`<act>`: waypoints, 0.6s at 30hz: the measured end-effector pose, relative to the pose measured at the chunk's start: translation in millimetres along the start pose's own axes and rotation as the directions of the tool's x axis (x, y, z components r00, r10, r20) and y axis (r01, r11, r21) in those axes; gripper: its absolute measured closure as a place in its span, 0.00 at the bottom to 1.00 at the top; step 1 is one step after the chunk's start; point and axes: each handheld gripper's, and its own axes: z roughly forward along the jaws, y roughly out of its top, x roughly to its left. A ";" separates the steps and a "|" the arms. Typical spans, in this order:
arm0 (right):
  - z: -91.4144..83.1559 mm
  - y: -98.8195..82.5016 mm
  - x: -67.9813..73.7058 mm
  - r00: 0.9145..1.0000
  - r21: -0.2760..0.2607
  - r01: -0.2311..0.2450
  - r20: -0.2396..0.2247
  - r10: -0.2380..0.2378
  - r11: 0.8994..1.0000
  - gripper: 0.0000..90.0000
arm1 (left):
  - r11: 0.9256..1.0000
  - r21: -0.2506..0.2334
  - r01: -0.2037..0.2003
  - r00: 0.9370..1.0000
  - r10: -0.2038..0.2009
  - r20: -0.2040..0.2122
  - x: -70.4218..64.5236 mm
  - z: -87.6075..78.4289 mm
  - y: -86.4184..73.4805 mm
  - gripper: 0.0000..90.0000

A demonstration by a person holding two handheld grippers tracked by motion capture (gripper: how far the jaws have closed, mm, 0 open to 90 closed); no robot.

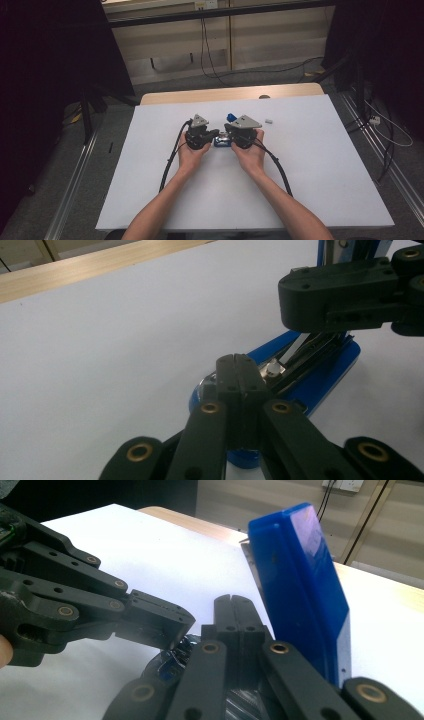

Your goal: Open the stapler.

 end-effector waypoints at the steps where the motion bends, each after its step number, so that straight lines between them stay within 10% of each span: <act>1: -0.6 0.1 -0.5 1.000 -0.003 0.001 0.003 -0.001 1.000 1.00 | 1.000 -0.001 -0.002 1.000 0.002 -0.001 0.0 0.0 0.0 1.00; 18: -14.4 7.3 -12.0 0.999 -0.030 0.019 0.051 -0.017 0.999 1.00 | 1.000 -0.011 -0.016 1.000 0.016 -0.003 -0.4 0.1 -0.6 1.00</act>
